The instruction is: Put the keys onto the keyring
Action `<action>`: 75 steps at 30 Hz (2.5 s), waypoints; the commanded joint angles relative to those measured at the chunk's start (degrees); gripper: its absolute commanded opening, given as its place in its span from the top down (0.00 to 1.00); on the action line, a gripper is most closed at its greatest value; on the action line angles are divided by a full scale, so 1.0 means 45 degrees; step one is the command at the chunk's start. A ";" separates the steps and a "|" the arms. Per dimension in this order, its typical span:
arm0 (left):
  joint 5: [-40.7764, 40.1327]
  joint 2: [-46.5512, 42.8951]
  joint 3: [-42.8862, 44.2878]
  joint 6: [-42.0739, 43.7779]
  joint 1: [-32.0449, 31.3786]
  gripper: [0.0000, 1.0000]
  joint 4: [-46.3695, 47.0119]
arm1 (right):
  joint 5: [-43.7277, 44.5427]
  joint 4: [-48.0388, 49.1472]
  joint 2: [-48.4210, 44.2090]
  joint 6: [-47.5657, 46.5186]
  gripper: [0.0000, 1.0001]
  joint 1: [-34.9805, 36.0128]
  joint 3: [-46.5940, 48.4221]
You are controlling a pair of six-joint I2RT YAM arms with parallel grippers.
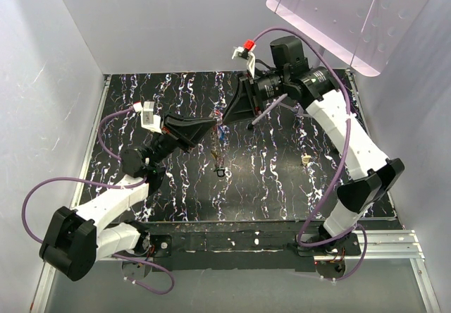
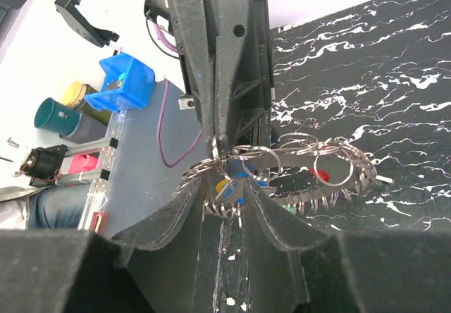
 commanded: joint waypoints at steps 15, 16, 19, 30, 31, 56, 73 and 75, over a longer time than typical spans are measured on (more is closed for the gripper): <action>-0.0417 -0.0265 0.0085 0.0075 0.0022 1.00 0.1394 | -0.0036 0.0262 0.0373 -0.0016 0.78 0.0506 0.0654; -0.0437 -0.0246 0.0026 0.0114 0.0022 1.00 0.1374 | -0.0056 0.0301 0.0393 -0.0016 0.82 0.0506 0.0634; -0.0476 -0.0284 0.0006 0.0115 0.0022 1.00 0.1296 | -0.0153 0.0320 0.0432 -0.0055 0.99 0.0545 0.0595; 0.0399 -0.3013 0.0336 0.0426 0.0898 0.53 -0.5292 | 0.0685 -0.2796 0.0275 -0.3115 0.99 0.0526 0.0498; 0.0886 -0.3599 0.0821 0.0640 0.1190 0.41 -0.7665 | 0.0706 -0.3481 0.0295 -0.3856 0.99 0.0526 0.0478; 0.8098 0.0652 0.6118 0.1657 0.1995 0.42 -1.7044 | -0.0114 -1.0226 0.2170 -0.9547 0.99 0.0682 0.1083; 0.7259 0.1843 0.8657 0.4878 0.1194 0.62 -2.1904 | -0.0056 -1.0187 0.2385 -0.9410 0.99 0.0838 0.1064; 0.7025 0.2019 0.8950 0.5327 0.1038 0.66 -2.2451 | -0.0056 -1.0187 0.2366 -0.9371 0.99 0.0857 0.1064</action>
